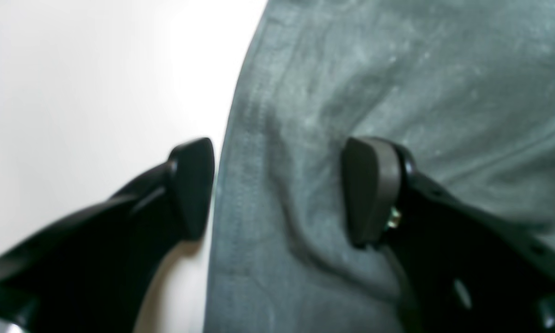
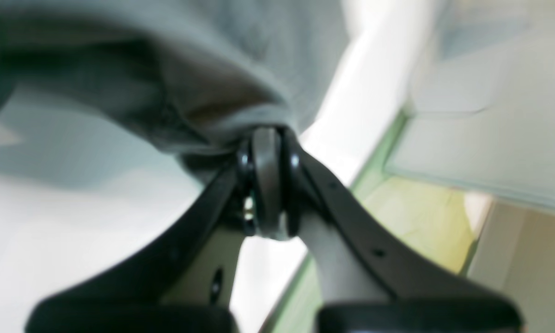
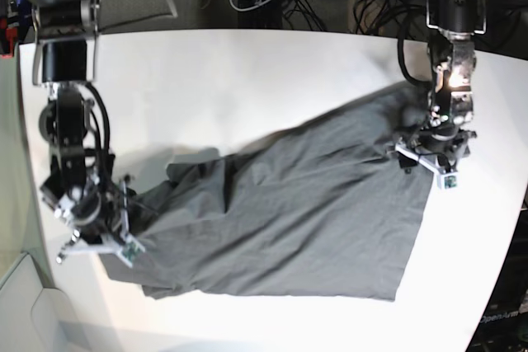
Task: Layout the t-shirt on the table in an organized manner, then fold the t-shirt properly
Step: 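Drag the grasped t-shirt edge with the right gripper away from the robot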
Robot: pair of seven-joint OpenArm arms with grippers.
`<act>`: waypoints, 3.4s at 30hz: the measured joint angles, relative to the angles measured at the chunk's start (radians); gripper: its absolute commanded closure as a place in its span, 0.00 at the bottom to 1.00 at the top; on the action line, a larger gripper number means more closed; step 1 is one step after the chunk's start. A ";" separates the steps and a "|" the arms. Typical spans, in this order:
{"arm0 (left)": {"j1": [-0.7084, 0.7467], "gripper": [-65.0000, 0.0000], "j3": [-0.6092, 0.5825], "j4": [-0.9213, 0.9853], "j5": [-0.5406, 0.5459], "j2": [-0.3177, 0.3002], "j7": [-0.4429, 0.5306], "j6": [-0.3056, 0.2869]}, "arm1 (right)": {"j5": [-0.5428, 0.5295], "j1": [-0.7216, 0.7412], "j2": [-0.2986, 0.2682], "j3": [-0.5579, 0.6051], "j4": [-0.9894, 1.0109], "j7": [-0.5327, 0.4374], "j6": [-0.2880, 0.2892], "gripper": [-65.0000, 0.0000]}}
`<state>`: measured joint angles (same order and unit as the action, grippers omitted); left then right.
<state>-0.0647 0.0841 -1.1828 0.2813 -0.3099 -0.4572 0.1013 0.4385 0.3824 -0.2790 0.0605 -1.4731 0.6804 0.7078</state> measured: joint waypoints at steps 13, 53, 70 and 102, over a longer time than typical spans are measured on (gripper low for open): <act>0.070 0.35 0.002 -0.095 -0.008 0.000 -0.035 0.007 | 0.008 0.229 0.131 0.151 0.443 -0.058 -0.002 0.82; 0.072 0.35 0.083 -0.080 -0.005 -0.011 -0.051 0.003 | 0.003 -0.224 0.161 0.165 0.042 -0.058 -0.002 0.42; 0.076 0.35 0.083 -0.080 -0.005 -0.011 -0.051 0.002 | 0.002 -0.209 0.134 0.169 -0.018 0.005 0.000 1.00; 0.065 0.35 0.078 -0.085 -0.009 -0.020 -0.064 0.002 | 0.004 -0.818 0.090 0.425 -0.545 0.276 -0.005 1.00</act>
<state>0.0006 0.1619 -1.2678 0.2726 -0.3302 -0.5213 0.1036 0.4423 -0.4358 -0.1886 0.4850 -2.0178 0.9562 0.7025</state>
